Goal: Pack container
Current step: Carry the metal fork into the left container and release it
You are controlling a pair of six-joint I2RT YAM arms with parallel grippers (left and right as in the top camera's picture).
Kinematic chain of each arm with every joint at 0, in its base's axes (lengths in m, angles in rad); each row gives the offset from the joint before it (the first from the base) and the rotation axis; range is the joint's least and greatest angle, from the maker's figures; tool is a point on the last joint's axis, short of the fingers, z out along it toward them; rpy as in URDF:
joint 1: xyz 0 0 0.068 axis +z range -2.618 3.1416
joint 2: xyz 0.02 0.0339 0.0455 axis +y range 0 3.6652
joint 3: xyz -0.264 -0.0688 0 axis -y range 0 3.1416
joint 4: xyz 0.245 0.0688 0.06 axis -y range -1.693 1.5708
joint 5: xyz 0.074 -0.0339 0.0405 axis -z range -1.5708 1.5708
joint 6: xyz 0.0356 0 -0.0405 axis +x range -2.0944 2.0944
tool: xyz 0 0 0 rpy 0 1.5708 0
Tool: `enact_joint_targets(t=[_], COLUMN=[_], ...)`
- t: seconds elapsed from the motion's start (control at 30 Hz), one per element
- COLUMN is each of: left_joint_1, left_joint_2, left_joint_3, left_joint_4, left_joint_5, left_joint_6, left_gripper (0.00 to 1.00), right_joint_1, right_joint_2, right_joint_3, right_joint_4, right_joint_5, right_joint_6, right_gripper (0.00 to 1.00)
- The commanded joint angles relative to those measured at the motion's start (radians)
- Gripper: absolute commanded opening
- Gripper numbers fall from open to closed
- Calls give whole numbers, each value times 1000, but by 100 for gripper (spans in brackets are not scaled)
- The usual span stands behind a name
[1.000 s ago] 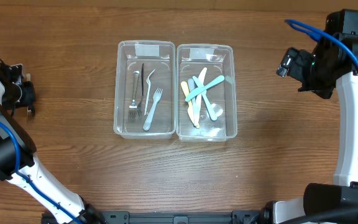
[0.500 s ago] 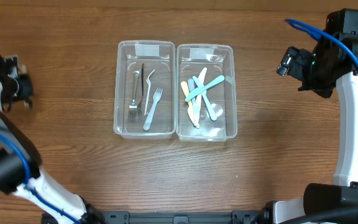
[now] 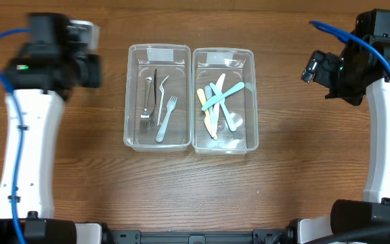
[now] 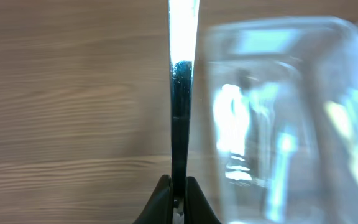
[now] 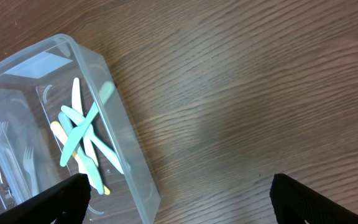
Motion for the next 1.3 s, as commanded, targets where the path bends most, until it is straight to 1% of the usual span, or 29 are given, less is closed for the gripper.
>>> enact_joint_targets(t=[0.0, 0.1, 0.2, 0.37, 0.5, 0.53, 0.57, 0.6, 0.7, 0.8, 0.87, 0.97, 1.0, 1.07, 1.2, 1.27], left_joint_1=[-188, -286, -327, -357, -357, -357, -357, -357, -356, -356, -356, -355, -354, -346, -299, -266], left_joint_2=[21, 92, 179, 338, 409, 412, 410, 404, 369, 293, 235, 100, 60, -11, -105, -121], left_joint_3=[-4, -21, -43, -50, -50, -50, -48, -47, -35, -4, 9, 13, 13, 13, 13, 13], left_joint_4=[3, 35, 62, 75, 74, 74, 74, 74, 67, 40, 31, 41, 48, 71, 141, 189], left_joint_5=[-16, -15, -3, 14, 13, 11, 10, 5, -44, -89, -115, -159, -179, -214, -267, -275], left_joint_6=[-151, -215, -251, -257, -252, -245, -241, -241, -233, -200, -187, -173, -173, -174, -174, -174], left_gripper=[4, 4, 4, 4, 4, 7, 21, 32, 52, 62, 72, 89, 98, 100, 100, 100], right_joint_1=[-1, -1, -1, -1, -1, -1, -1, -1, -1, -1, -1, 3, 7, 19, 59, 85], right_joint_2=[-3, -3, -3, -3, -3, -3, -3, -3, -3, -3, -3, -3, -3, -1, 12, 27], right_joint_3=[-4, -4, -4, -4, -4, -4, -4, -4, -4, -4, -4, -4, -4, -4, -4, -4], right_joint_4=[3, 3, 3, 3, 2, 2, 2, 2, 2, 3, 6, 38, 58, 116, 270, 360], right_joint_5=[1, 1, 1, 1, 1, 1, 1, 1, 1, 0, 0, 0, 0, 0, 0, 0], right_joint_6=[-7, -11, -11, -11, -11, -11, -11, -11, -11, -15, -34, -76, -92, -129, -212, -257], right_gripper=[95, 95, 95, 95, 95, 95, 95, 95, 95, 95, 95, 95, 96, 100, 100, 100])
